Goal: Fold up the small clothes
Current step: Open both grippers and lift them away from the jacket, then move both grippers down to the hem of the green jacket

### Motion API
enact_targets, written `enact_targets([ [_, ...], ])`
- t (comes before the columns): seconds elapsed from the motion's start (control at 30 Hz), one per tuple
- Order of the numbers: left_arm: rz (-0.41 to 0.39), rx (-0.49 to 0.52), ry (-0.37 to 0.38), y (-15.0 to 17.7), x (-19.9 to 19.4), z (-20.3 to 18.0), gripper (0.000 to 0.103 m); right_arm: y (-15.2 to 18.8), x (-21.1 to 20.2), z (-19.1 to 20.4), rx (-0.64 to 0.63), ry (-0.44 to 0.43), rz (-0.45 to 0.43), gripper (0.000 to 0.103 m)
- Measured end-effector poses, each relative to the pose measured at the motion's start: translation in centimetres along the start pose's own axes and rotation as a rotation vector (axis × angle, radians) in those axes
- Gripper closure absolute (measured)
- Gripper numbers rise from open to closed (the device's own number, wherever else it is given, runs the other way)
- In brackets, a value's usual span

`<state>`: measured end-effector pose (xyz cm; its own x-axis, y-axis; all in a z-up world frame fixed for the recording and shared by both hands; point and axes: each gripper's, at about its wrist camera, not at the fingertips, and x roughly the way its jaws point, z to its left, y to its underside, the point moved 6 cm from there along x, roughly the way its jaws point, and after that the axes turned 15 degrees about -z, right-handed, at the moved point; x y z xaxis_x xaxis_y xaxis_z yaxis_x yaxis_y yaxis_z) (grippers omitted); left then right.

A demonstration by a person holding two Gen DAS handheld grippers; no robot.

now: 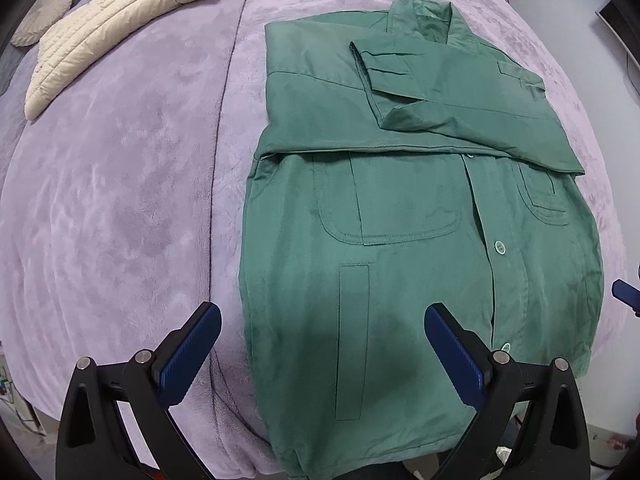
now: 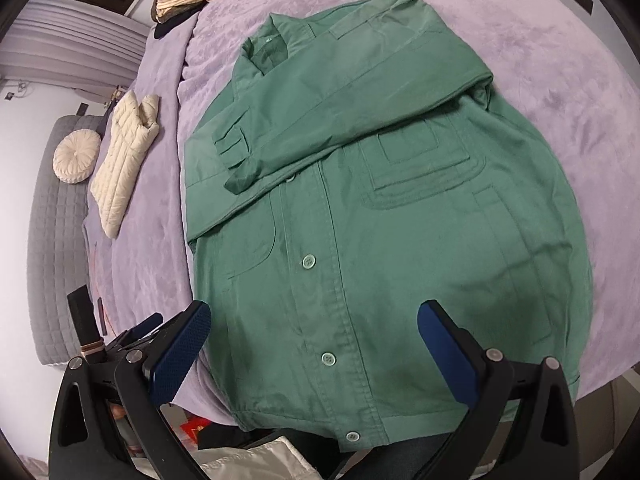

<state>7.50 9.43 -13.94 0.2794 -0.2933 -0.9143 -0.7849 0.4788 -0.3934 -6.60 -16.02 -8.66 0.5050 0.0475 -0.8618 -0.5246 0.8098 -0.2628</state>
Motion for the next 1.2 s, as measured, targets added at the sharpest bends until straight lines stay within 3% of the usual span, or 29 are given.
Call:
enact_targets([
  [0.2, -0.009, -0.014, -0.011, 0.8, -0.6, 1.1, 0.001, 0.8, 0.2, -0.4, 0.034, 0.029, 0.015, 0.000],
  [0.57, -0.027, -0.070, -0.069, 4.0, -1.5, 1.3, 0.001, 1.7, -0.6, -1.4, -0.042, -0.004, 0.040, 0.000],
  [0.87, 0.048, -0.171, -0.141, 10.1, -1.8, 2.3, 0.001, 5.2, -2.6, -8.3, 0.038, 0.001, 0.060, 0.000],
  [1.2, 0.084, -0.213, -0.127, 14.7, -0.7, 2.2, 0.001, 5.7, -4.4, -15.3, 0.063, 0.076, 0.023, 0.000],
])
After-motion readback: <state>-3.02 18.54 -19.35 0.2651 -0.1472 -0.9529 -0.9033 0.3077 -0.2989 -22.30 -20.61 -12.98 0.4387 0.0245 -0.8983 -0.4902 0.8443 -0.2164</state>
